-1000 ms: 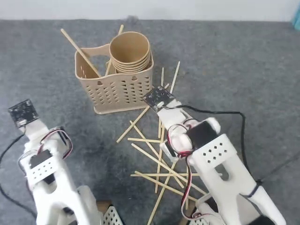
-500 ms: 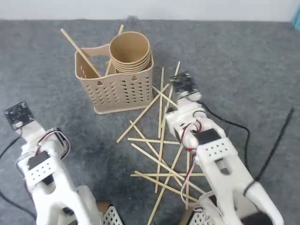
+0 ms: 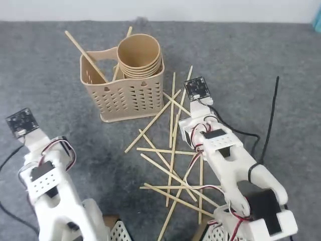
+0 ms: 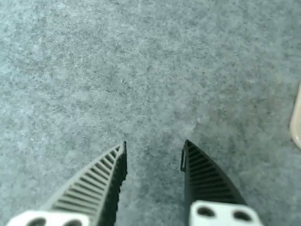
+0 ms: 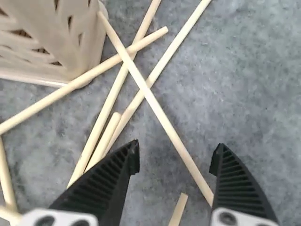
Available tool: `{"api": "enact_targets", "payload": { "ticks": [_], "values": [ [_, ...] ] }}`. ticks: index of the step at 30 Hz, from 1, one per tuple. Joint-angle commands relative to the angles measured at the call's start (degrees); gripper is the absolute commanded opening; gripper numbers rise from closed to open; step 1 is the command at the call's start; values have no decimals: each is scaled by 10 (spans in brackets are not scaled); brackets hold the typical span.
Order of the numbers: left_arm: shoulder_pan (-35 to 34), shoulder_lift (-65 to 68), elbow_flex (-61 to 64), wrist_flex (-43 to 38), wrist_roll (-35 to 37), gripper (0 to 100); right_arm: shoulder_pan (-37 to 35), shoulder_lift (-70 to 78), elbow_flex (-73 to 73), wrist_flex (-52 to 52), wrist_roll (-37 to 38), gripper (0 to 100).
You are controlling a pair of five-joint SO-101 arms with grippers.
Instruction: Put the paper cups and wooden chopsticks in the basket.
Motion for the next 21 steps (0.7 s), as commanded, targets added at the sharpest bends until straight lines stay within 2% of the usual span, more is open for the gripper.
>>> {"api": "enact_targets", "payload": {
  "ticks": [1, 10, 14, 21],
  "values": [
    [5, -13, -2, -11, -8, 177, 17, 1, -47, 0, -6, 252],
    [6, -13, -2, -11, -8, 177, 44, 96, -118, 7, -6, 252],
    [6, -13, -2, -11, -8, 177, 37, 80, -122, 44, -6, 252],
    [6, -13, -2, -11, -8, 177, 36, 55, -119, 46, -7, 252]
  ]
}}
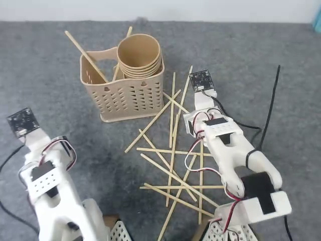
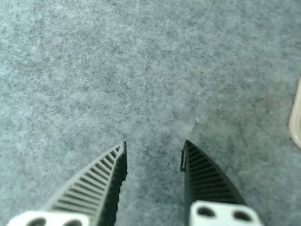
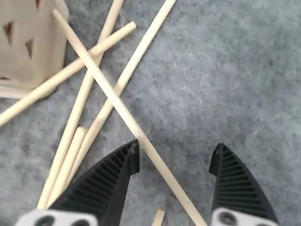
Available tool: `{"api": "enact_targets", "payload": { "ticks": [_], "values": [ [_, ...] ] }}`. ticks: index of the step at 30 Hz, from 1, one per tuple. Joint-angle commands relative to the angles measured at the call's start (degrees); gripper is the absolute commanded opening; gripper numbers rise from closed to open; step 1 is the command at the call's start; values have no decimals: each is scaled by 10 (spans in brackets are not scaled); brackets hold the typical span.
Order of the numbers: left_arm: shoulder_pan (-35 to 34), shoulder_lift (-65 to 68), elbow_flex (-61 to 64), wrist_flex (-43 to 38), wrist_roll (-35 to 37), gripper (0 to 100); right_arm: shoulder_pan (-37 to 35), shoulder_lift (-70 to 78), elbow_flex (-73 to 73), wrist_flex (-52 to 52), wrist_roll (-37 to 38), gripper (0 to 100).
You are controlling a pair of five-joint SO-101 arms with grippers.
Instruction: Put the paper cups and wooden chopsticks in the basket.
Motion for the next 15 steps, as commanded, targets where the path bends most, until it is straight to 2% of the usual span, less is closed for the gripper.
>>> {"api": "enact_targets", "payload": {
  "ticks": [1, 7, 12, 15],
  "values": [
    [4, -13, -2, -11, -4, 177, 2, -26, -26, -3, -7, 252],
    [4, -13, -2, -11, -4, 177, 3, 71, -93, -8, -7, 252],
    [4, -13, -2, -11, -4, 177, 4, 120, -182, 107, -7, 250],
    [4, -13, -2, -11, -4, 177, 4, 147, -216, 151, -7, 165]
  ]
}}
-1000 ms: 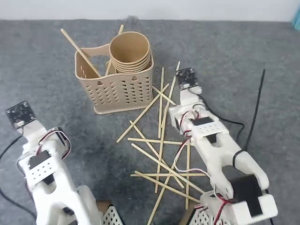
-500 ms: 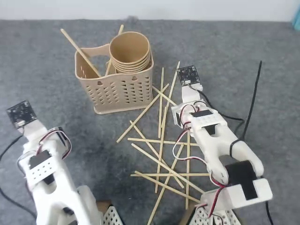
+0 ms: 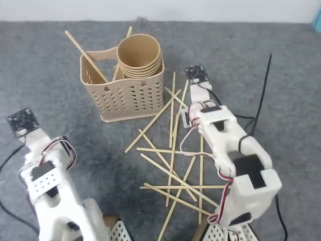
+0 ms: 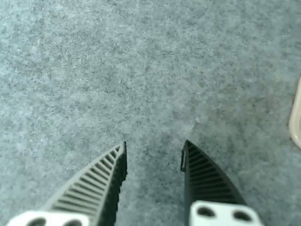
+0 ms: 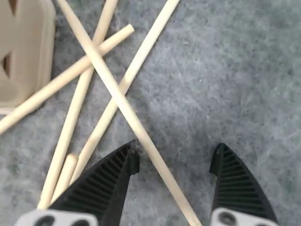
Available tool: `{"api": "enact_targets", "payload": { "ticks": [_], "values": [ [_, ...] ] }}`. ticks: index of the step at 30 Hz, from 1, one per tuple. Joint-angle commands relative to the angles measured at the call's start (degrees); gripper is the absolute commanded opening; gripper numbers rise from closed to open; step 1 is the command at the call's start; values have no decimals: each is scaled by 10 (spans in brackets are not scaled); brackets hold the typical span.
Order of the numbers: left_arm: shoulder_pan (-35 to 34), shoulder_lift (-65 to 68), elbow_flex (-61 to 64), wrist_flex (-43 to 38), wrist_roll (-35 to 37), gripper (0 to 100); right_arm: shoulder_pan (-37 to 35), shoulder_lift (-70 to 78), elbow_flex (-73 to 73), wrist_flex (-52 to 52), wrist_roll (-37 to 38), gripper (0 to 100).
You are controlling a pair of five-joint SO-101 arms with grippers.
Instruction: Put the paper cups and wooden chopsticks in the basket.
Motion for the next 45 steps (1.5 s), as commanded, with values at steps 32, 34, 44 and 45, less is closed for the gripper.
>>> {"api": "enact_targets", "payload": {
  "ticks": [32, 34, 44, 45],
  "values": [
    [4, -13, -2, -11, -4, 177, 94, -94, 35, 6, -149, 6],
    [4, -13, -2, -11, -4, 177, 93, -91, 34, 6, -148, 6],
    [4, -13, -2, -11, -4, 177, 97, -90, 34, 6, -149, 6],
    [4, -13, -2, -11, -4, 177, 97, -90, 34, 6, -149, 6]
  ]
}}
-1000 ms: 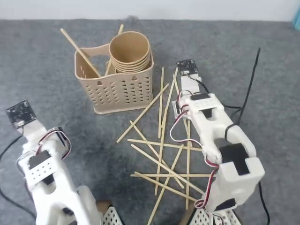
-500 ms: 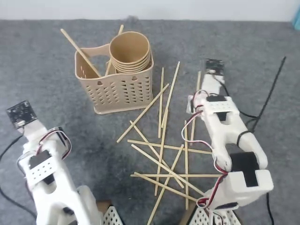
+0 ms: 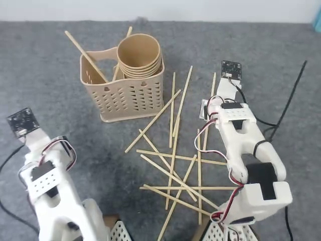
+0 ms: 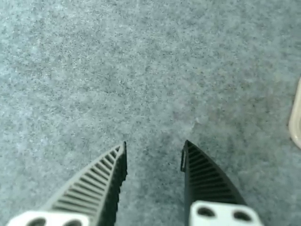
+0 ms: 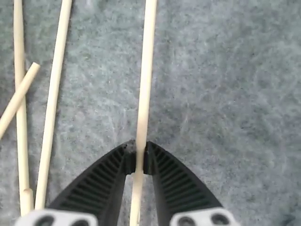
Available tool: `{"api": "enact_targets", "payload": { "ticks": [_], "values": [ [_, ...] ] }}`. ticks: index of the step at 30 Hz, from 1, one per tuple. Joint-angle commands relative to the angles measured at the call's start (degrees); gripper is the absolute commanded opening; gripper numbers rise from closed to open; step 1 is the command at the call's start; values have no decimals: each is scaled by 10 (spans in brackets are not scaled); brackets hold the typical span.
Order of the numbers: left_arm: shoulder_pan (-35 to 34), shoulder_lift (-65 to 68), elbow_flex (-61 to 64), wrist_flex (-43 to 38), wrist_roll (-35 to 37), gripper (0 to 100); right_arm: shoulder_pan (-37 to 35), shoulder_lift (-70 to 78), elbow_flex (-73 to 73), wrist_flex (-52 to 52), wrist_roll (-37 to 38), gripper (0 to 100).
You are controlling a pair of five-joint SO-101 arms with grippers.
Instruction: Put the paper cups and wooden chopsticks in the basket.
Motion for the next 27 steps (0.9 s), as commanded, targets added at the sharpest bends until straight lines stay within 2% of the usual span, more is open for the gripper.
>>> {"api": "enact_targets", "payload": {
  "ticks": [1, 12, 18, 27],
  "values": [
    [4, -13, -2, -11, -4, 177, 8, -11, -5, -8, -7, 6],
    [4, -13, -1, -11, -4, 177, 8, -17, -5, -4, -8, 6],
    [4, -13, -1, -11, -4, 177, 4, -109, 32, 36, -9, 6],
    [4, -13, -1, -11, -4, 177, -16, -239, 144, -40, -9, 6]
  ]
}}
